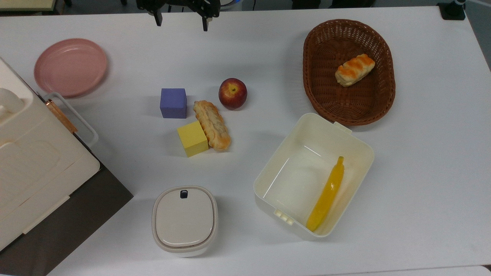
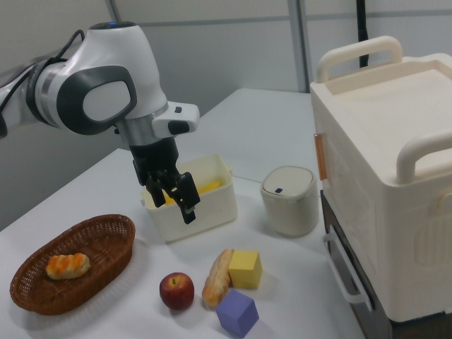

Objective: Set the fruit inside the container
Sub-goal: 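Move the gripper over the red apple beside the bread roll, then lower the open gripper around the red apple and close it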

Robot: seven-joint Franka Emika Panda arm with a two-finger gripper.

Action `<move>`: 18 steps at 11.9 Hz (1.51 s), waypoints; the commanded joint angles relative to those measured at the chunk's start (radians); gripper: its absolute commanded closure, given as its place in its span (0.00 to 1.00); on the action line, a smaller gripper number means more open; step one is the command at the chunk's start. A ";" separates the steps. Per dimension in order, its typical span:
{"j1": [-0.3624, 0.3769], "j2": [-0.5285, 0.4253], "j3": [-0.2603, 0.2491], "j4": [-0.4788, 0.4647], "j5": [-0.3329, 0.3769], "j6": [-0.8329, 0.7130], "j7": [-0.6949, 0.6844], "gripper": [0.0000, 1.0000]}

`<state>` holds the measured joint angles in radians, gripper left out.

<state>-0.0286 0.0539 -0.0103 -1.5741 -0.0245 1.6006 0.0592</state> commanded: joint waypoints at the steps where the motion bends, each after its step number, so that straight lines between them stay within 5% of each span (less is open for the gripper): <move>1: 0.022 0.010 0.006 -0.030 0.017 -0.002 -0.019 0.00; 3: 0.078 0.043 0.006 -0.053 0.018 0.033 -0.019 0.00; 12: 0.174 0.032 0.007 -0.456 0.020 0.454 -0.018 0.00; 18: 0.184 0.093 0.007 -0.515 0.014 0.585 -0.018 0.00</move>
<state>0.1452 0.1439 0.0042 -2.0729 -0.0229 2.1574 0.0543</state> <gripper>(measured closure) 0.000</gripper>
